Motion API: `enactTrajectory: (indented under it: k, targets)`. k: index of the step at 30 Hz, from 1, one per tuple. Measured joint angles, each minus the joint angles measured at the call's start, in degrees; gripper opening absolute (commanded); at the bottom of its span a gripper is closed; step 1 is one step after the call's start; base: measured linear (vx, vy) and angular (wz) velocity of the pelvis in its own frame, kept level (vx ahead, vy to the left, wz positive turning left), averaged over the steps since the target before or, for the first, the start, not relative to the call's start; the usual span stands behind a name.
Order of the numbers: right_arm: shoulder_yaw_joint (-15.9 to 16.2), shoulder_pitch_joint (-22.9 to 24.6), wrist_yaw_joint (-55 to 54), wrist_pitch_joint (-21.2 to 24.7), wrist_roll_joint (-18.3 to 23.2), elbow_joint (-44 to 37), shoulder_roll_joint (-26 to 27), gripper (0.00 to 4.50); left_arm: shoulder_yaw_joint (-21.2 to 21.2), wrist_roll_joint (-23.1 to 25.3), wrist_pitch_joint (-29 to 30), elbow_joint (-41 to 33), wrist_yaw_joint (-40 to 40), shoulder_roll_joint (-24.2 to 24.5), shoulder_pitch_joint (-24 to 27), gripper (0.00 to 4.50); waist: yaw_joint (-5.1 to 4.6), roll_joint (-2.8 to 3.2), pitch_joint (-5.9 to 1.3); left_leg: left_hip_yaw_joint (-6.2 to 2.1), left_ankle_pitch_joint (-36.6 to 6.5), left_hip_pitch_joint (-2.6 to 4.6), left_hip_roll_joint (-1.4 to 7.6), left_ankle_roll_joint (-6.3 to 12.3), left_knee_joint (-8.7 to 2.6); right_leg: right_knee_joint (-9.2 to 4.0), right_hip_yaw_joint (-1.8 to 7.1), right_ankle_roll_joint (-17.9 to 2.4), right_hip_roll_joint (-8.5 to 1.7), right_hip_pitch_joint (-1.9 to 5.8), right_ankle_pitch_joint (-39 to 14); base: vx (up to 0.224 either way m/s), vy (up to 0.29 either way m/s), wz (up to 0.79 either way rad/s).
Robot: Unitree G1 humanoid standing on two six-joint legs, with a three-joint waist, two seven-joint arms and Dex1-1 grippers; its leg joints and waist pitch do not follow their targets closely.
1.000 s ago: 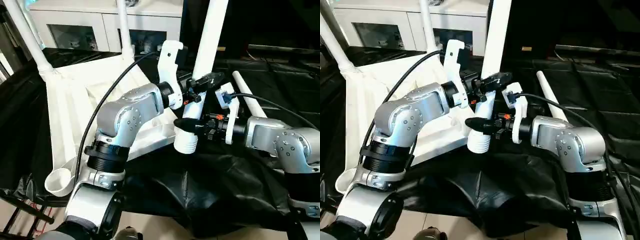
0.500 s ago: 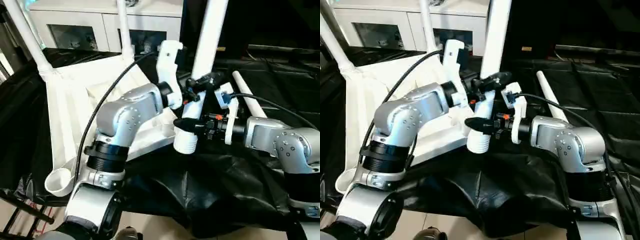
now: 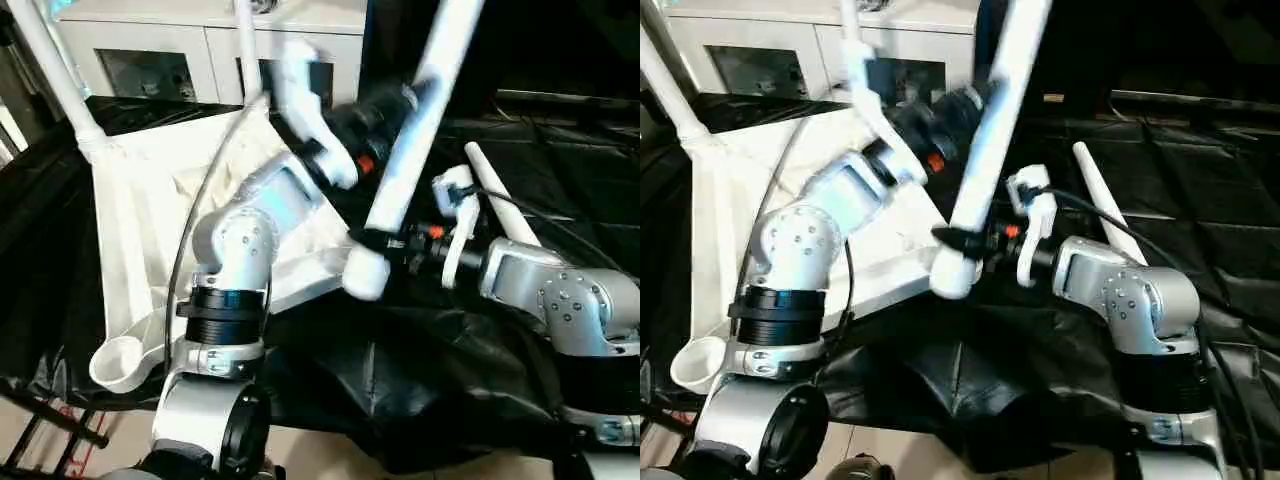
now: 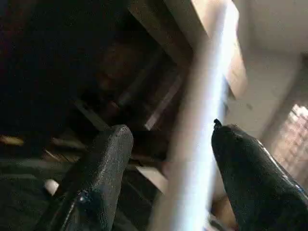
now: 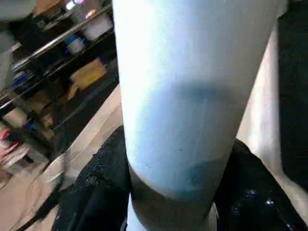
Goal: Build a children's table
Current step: Pick table leg
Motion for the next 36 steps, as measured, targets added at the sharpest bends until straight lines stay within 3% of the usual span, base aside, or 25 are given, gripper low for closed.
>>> enactTrajectory:
  k: [2,4,7,15,16,21,36]
  targets:
    - [-0.5,0.0,-2.4,-3.3,-2.5,1.4,-0.2,1.89,-0.6,2.4,-2.1,1.2,0.3,1.6,0.0,3.1,0.03,-0.01,-0.01,0.0,0.0,0.0,-0.01,0.0,0.0,-0.04,0.0,0.0,0.0,0.03,0.0,0.0,0.0,0.0]
    - [0.3,0.1,-6.6,-8.8,-8.6,4.3,-1.6,1.89,-8.1,11.2,-4.7,3.5,-1.0,7.8,0.4,3.1,0.28,0.01,-0.04,-0.02,0.0,0.0,-0.03,-0.03,0.0,-0.08,0.02,0.1,-0.01,0.04,0.0,0.0,0.0,0.0]
    - [0.2,1.8,-9.6,-11.0,-13.0,6.3,-3.5,1.89,-13.5,17.0,-5.5,6.0,-3.9,11.3,3.8,3.1,0.04,-0.01,-0.03,0.0,0.0,-0.06,-0.07,-0.03,-0.03,-0.13,0.08,0.2,-0.02,0.0,0.0,0.0,0.0,0.0]
    - [2.8,3.6,-11.3,-13.0,-16.1,6.4,-3.5,1.88,-30.6,30.0,-9.4,16.4,-11.4,17.3,5.1,3.1,-0.62,0.11,-0.09,0.04,0.0,0.04,-0.05,-0.07,-0.15,-0.04,0.12,0.2,0.0,-0.07,0.0,0.0,0.0,0.0]
    - [2.8,4.1,-11.3,-13.4,-16.5,6.4,-3.5,1.88,-32.5,31.8,-9.3,18.3,-12.5,18.4,5.2,2.83,-0.87,0.12,-0.09,0.04,0.0,0.05,-0.05,-0.09,-0.14,-0.04,0.12,0.2,0.0,-0.06,0.0,0.0,0.0,0.0]
    - [3.0,4.6,-11.2,-13.9,-17.5,6.4,-3.6,1.88,-33.4,33.9,-7.9,20.1,-14.5,19.9,6.7,2.7,-1.4,0.15,-0.09,0.04,0.0,0.05,-0.06,-0.09,-0.13,-0.04,0.12,0.1,-0.01,-0.05,0.1,0.0,0.0,0.0]
    - [4.1,5.3,-9.8,-14.1,-17.9,6.3,-3.7,1.88,-33.4,33.6,-5.9,19.0,-21.5,23.0,9.4,1.48,-1.48,0.15,-0.09,0.05,0.0,0.13,-0.04,-0.09,-0.11,0.0,0.13,0.1,-0.01,0.01,0.1,0.0,0.0,0.0]
